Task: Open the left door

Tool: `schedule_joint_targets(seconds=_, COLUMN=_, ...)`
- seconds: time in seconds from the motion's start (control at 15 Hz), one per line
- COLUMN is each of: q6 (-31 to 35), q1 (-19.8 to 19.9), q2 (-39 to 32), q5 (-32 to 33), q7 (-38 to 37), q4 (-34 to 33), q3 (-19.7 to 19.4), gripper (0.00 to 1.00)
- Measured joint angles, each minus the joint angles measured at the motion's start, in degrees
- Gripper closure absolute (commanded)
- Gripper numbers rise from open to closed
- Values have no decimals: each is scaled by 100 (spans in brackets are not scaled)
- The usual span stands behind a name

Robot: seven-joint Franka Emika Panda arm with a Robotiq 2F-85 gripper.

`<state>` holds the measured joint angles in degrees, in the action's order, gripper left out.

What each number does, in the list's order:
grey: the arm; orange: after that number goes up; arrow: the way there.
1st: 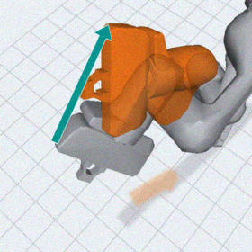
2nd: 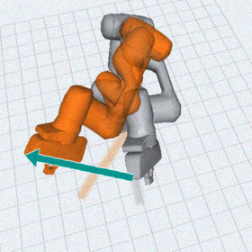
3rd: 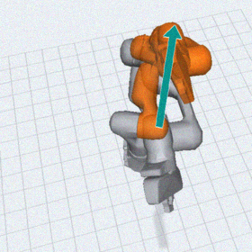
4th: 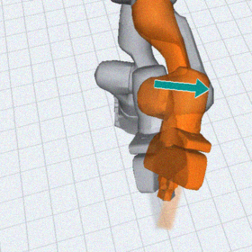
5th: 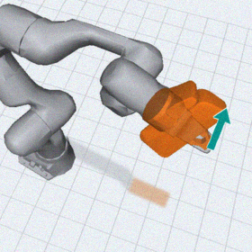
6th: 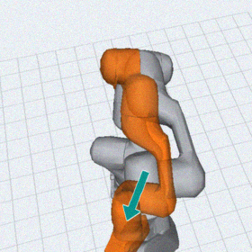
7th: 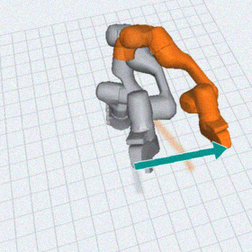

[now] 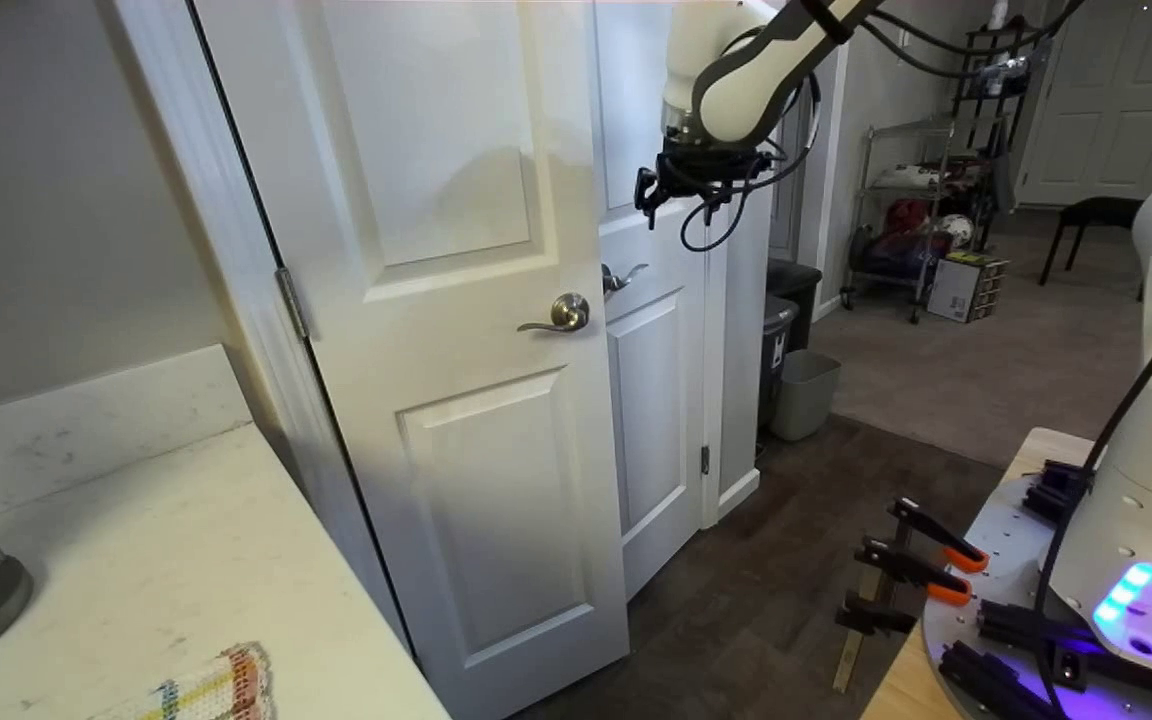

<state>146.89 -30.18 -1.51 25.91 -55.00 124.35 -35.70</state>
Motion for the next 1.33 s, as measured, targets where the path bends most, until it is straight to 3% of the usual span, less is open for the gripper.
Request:
schedule_joint_targets(seconds=0.27, q6=-650, q1=1250, q2=86, q5=101, q7=823, q4=-429, q3=1702, gripper=0)
schedule_joint_targets(seconds=0.53, q6=-997, q1=1878, q2=81, q5=212, q7=1674, q4=-749, q3=2686, gripper=0)
schedule_joint_targets(seconds=0.93, q6=-1079, q1=2341, q2=20, q5=511, q7=3129, q4=-824, q3=3130, gripper=0)
schedule_joint_targets(seconds=1.33, q6=-1070, q1=2401, q2=70, q5=954, q7=4274, q4=-967, q3=3466, gripper=0)
